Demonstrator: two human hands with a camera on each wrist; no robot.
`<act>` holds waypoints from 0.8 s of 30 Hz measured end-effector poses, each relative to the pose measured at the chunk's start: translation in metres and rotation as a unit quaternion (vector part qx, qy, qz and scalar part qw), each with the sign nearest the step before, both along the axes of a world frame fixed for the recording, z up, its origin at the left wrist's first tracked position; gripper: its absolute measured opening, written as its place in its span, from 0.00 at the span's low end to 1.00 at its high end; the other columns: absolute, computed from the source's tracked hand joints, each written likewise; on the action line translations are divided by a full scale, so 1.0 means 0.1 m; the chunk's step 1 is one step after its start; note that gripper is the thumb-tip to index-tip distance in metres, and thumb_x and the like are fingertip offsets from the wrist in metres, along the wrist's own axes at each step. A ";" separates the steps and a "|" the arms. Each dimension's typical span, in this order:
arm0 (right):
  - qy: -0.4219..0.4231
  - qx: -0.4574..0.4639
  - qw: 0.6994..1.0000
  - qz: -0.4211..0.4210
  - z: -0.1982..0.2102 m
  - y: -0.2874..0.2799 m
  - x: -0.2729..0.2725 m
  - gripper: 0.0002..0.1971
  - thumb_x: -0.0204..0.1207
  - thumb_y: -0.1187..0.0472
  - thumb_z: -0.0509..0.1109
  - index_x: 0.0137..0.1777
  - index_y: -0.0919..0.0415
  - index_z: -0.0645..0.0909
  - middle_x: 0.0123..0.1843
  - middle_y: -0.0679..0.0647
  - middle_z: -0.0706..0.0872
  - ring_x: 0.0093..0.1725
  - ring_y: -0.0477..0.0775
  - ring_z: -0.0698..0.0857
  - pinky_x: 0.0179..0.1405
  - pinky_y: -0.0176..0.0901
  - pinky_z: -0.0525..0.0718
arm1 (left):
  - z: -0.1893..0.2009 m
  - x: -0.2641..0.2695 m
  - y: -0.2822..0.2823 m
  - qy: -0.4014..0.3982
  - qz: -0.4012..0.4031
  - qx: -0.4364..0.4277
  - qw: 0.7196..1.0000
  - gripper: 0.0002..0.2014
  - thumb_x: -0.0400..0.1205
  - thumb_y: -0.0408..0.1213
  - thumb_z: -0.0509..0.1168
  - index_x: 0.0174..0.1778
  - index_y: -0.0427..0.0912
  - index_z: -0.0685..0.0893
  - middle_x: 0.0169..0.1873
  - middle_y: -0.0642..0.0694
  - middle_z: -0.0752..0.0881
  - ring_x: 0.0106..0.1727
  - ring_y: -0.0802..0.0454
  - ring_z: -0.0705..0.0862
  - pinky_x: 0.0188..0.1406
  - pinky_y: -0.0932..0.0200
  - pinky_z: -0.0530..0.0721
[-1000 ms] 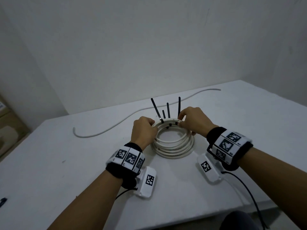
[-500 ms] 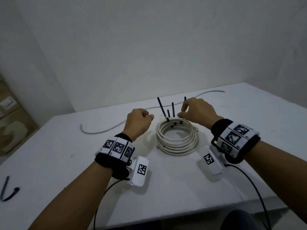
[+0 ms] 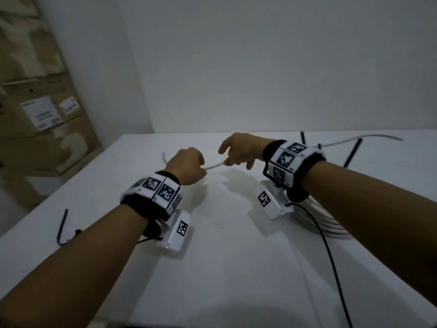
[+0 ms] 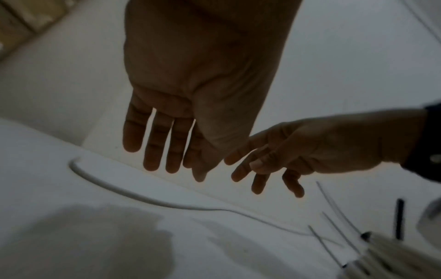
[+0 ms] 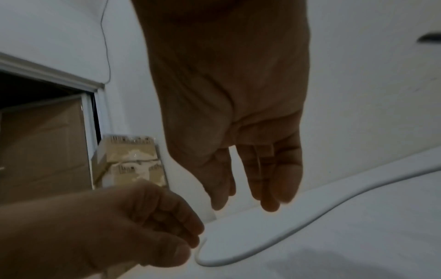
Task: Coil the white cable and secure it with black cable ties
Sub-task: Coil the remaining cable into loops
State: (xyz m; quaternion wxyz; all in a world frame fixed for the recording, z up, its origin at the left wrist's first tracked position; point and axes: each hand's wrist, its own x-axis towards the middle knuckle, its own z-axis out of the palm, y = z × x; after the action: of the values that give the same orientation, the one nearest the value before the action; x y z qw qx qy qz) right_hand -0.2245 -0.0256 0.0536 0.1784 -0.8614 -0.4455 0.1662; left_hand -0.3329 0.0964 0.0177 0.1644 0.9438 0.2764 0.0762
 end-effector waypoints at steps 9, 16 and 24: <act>-0.142 -0.162 0.975 0.059 -0.32 0.81 0.26 0.19 0.77 0.63 0.69 0.69 0.62 0.79 0.45 0.52 0.83 0.43 0.51 0.79 0.43 0.38 0.79 | -0.24 0.33 0.66 0.188 -0.059 0.093 0.976 0.27 0.79 0.33 0.64 0.77 0.41 0.71 0.71 0.41 0.77 0.70 0.42 0.77 0.68 0.48 0.77; -0.231 -0.226 0.940 0.110 -0.43 0.85 0.22 0.22 0.80 0.56 0.67 0.72 0.65 0.75 0.69 0.60 0.79 0.48 0.54 0.77 0.25 0.30 0.68 | -0.21 0.34 0.62 0.195 -0.095 0.173 0.961 0.12 0.82 0.30 0.60 0.60 0.36 0.80 0.56 0.39 0.83 0.55 0.40 0.82 0.48 0.55 0.74; -0.169 -0.079 0.981 -0.046 -0.05 0.33 0.33 0.11 0.79 0.59 0.65 0.57 0.64 0.80 0.46 0.59 0.82 0.42 0.58 0.79 0.40 0.43 0.77 | 0.88 -0.01 0.43 -0.149 -0.037 0.003 0.988 0.07 0.88 0.35 0.51 0.54 0.40 0.74 0.43 0.45 0.76 0.37 0.50 0.76 0.32 0.56 0.75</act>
State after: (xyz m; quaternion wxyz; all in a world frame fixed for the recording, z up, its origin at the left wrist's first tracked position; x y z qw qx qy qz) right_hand -0.1916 0.0072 0.0485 0.0399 -0.9082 -0.4143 0.0447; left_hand -0.3342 0.1392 0.1059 0.2038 0.9320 0.2134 0.2106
